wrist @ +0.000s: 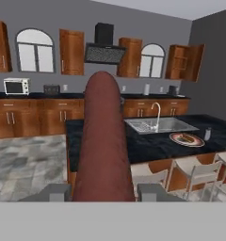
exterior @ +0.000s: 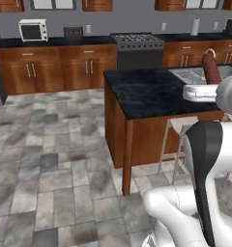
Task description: Move the hot dog bun to the plate on the dining table and place the condiment next to that plate. Then navigate to the fridge and take the sausage and place it on the plate as well.
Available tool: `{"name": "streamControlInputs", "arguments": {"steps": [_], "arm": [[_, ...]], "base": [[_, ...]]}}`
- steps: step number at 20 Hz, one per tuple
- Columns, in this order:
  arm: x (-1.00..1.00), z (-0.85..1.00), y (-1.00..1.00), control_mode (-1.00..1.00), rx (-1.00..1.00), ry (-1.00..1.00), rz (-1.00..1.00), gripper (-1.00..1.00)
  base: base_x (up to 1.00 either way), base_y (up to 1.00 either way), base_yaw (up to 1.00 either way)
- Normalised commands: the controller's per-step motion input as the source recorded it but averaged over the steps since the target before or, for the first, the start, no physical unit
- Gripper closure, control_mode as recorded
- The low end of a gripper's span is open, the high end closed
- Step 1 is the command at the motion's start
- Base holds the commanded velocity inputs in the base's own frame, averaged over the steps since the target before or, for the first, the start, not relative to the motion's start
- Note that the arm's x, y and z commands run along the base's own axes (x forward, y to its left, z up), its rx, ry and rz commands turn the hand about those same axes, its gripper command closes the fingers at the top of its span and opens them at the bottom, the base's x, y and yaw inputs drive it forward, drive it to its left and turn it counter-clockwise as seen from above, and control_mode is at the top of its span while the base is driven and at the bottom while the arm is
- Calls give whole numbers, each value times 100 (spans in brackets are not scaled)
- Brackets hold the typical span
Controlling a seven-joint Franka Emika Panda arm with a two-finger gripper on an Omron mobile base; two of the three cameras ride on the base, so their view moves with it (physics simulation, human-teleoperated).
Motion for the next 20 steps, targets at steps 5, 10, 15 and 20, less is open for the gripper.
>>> {"name": "streamControlInputs", "arguments": {"steps": [5,10,15,20], "arm": [[0,0,0,100,0,0,0,100],[0,0,0,100,0,0,0,100],[0,0,0,100,0,0,0,100],[0,0,0,100,0,0,0,100]], "base": [[10,-100,-19],[30,-100,-17],[65,-100,-12],[84,-100,-8]]}}
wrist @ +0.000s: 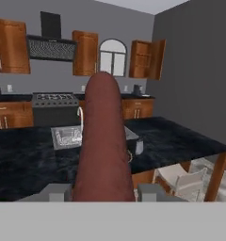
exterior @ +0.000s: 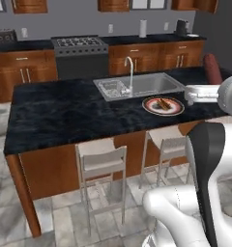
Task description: Move the hot dog bun to the plate on the dining table and place the condiment next to that plate. Then navigate to the fridge and take the sausage and place it on the plate as well.
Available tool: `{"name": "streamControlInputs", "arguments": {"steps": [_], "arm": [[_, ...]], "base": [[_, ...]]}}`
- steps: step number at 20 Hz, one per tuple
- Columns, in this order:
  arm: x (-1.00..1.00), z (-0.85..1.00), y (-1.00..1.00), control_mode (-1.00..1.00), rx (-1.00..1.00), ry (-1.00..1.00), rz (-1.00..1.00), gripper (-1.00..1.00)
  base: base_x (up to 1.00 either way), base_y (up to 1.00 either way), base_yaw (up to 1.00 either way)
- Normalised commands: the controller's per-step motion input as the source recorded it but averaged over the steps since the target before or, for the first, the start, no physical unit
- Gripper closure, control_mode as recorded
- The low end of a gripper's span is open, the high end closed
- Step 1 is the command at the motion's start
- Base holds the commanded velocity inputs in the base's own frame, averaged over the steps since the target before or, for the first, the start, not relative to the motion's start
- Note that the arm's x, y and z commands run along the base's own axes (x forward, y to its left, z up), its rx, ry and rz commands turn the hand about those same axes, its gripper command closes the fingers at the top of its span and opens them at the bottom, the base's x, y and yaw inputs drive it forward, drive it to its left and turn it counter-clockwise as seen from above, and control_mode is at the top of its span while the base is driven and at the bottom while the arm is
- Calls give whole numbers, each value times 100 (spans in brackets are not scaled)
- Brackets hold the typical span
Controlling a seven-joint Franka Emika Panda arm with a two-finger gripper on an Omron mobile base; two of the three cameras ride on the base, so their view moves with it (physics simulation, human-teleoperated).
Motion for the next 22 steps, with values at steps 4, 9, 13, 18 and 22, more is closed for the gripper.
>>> {"name": "streamControlInputs", "arguments": {"steps": [4,9,13,18,22], "arm": [[0,0,0,100,0,0,0,100],[0,0,0,100,0,0,0,100],[0,0,0,100,0,0,0,100],[0,0,0,100,0,0,0,100],[25,-5,0,-100,1,4,1,100]], "base": [[90,-95,-7],[96,-69,-5],[100,-17,0],[100,0,0],[75,0,0]]}}
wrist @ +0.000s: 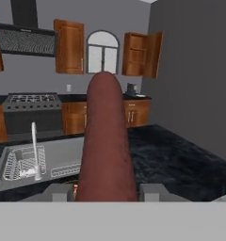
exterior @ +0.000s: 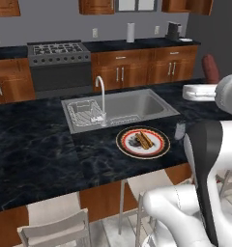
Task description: Move the hot dog bun to the plate on the dining table and place the condiment next to that plate. Then navigate to the fridge and take the sausage and place it on the plate as well.
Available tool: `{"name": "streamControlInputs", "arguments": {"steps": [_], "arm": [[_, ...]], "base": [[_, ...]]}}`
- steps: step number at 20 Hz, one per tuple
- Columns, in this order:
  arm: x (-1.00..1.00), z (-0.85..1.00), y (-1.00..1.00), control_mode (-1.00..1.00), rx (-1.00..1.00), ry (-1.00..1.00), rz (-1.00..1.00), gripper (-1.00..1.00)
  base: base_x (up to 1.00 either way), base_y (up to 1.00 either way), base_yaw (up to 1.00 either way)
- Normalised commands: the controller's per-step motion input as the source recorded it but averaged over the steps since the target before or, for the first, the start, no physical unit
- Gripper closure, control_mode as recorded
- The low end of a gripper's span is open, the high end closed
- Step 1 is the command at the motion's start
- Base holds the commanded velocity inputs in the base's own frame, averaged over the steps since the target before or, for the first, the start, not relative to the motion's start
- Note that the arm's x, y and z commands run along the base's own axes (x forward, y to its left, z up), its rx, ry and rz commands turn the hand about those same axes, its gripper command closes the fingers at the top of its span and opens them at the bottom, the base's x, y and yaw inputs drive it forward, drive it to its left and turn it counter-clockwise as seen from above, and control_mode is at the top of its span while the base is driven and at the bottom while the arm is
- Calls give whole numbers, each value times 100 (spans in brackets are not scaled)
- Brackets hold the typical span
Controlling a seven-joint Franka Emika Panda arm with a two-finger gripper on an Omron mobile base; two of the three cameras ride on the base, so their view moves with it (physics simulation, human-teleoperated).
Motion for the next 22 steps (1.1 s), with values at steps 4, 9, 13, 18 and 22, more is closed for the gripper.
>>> {"name": "streamControlInputs", "arguments": {"steps": [4,9,13,18,22], "arm": [[100,-35,-5,-100,3,28,11,100],[100,-74,0,-100,0,44,34,100],[90,-75,0,-100,-1,38,40,100],[59,-54,-3,-100,0,21,33,100],[20,-35,-2,-100,-4,11,15,100]], "base": [[0,0,0],[0,0,0],[0,0,0],[0,0,0],[0,0,0]]}}
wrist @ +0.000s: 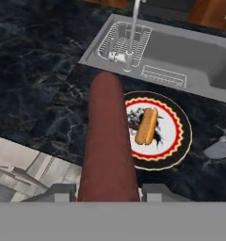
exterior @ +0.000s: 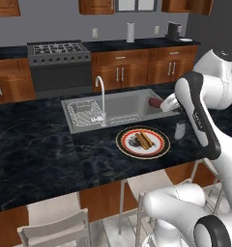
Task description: Move the hot dog bun to the plate on the dining table and place the condiment next to that plate. Then navigate to the fridge and take the sausage and place it on the plate as well.
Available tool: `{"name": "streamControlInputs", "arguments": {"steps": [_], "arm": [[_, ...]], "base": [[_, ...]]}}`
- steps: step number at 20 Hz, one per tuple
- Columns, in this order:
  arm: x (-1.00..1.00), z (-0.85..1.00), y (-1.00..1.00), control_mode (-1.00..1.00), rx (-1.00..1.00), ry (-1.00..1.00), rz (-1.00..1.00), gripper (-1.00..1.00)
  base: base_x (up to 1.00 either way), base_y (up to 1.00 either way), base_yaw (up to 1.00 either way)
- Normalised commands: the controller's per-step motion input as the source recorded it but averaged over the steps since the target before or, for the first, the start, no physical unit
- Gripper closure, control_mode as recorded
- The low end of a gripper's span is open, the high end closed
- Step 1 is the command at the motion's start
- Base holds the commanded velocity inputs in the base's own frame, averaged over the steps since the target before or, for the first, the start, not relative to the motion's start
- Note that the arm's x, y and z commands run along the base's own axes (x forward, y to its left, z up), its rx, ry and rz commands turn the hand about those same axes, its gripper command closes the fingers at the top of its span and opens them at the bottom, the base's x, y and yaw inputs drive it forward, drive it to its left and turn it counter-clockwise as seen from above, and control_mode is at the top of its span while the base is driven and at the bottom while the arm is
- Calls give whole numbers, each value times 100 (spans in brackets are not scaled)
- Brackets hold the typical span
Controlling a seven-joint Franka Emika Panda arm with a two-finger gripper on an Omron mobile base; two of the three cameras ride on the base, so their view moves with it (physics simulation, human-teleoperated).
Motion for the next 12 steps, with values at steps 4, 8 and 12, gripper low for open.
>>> {"name": "streamControlInputs", "arguments": {"steps": [4,8,12], "arm": [[11,-39,-2,-100,-2,11,0,100],[14,-52,-10,-100,0,23,-1,100],[6,-52,-23,-100,0,21,-5,100]], "base": [[0,0,0],[0,0,0],[0,0,0]]}}
